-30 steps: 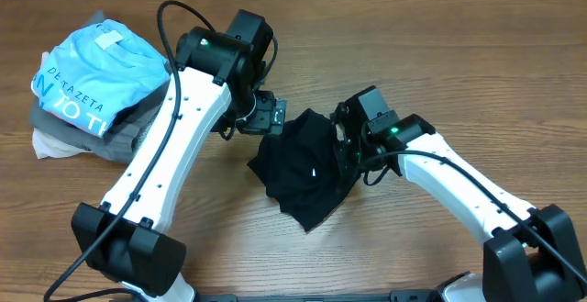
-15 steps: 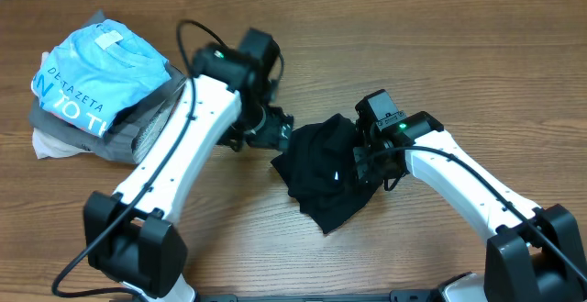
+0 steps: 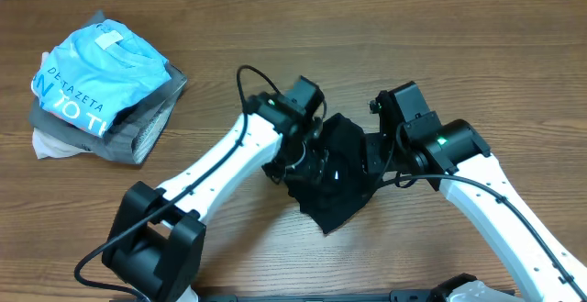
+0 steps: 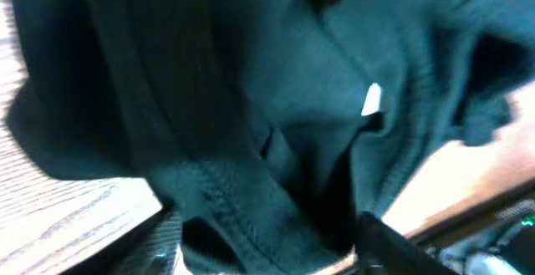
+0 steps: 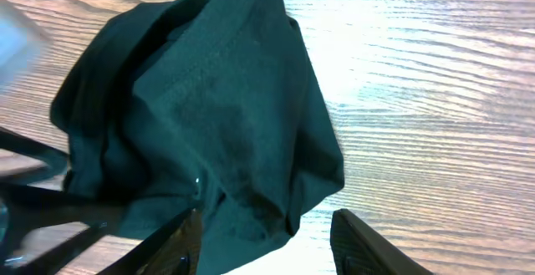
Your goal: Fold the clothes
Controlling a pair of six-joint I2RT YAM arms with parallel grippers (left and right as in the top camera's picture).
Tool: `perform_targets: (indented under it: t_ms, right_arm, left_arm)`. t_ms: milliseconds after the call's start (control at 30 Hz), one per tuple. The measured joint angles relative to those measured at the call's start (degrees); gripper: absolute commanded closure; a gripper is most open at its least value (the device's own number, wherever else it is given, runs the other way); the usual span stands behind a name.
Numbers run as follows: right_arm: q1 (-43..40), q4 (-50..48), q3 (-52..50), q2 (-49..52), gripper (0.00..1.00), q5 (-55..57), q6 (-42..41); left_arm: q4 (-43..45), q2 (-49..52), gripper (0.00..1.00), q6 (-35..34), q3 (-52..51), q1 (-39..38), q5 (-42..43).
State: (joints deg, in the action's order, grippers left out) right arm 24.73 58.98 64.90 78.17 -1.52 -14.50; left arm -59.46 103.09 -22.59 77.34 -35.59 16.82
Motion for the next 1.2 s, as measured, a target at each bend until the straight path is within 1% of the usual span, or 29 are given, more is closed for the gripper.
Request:
perform_targets:
  t_ms: [33, 67, 100, 133, 233, 333, 400, 533, 700, 767, 933, 1100, 1200]
  right_arm:
    - [0.02, 0.02, 0.00, -0.02, 0.45, -0.04, -0.11]
    - [0.00, -0.02, 0.00, -0.02, 0.45, -0.15, -0.22]
    - [0.02, -0.11, 0.00, -0.02, 0.45, -0.17, -0.28]
    - [0.00, -0.17, 0.00, -0.02, 0.45, -0.20, -0.33]
    - [0.02, -0.37, 0.00, -0.02, 0.45, -0.61, -0.35]
    - [0.02, -0.55, 0.00, -0.02, 0.40, -0.79, -0.46]
    - [0.02, -1.07, 0.00, -0.02, 0.39, -1.03, -0.42]
    - [0.02, -7.10, -0.46, -0.02, 0.38, -5.03, -0.44]
    - [0.02, -10.58, -2.27, 0.94, 0.39, -11.39, 0.07]
    - [0.13, -10.91, -2.45, 2.08, 0.45, -13.53, 1.60]
    - [0.87, -10.34, -2.47, 4.44, 0.47, -15.45, 3.91]
    - [1.20, -7.15, -2.47, 7.08, 0.37, -15.23, 5.77]
    - [1.57, -6.78, -2.64, 7.93, 0.37, -14.53, 7.72]
  left_arm:
    - [0.68, 0.00, 0.58, -0.42, -0.94, -0.59, -0.46]
    - [1.27, 0.00, 0.78, -0.90, -1.84, -1.22, -0.90]
    - [1.66, 0.00, 0.91, -1.18, -2.62, -1.84, -1.25]
    - [1.70, 0.00, 0.96, -1.57, -3.13, -2.38, -1.44]
    - [0.94, 0.00, 0.96, -2.51, -3.74, -3.85, -1.84]
    - [-0.35, -0.02, 0.96, -3.23, -3.74, -4.20, -1.55]
    - [-2.29, -0.26, 0.96, -3.78, -3.76, -4.15, -0.94]
    - [-5.79, -2.47, 0.96, -4.55, -3.76, -4.15, 0.63]
    - [-6.08, -5.01, 0.96, -4.55, -3.76, -4.15, 1.51]
    - [-5.84, -5.09, 0.96, -4.55, -3.76, -4.15, 1.66]
    - [-5.16, -5.09, 0.95, -4.57, -3.76, -4.15, 1.86]
    - [-5.01, -5.09, 0.96, -4.74, -3.76, -4.15, 1.92]
    - [-4.98, -5.09, 0.96, -4.74, -3.76, -4.15, 2.05]
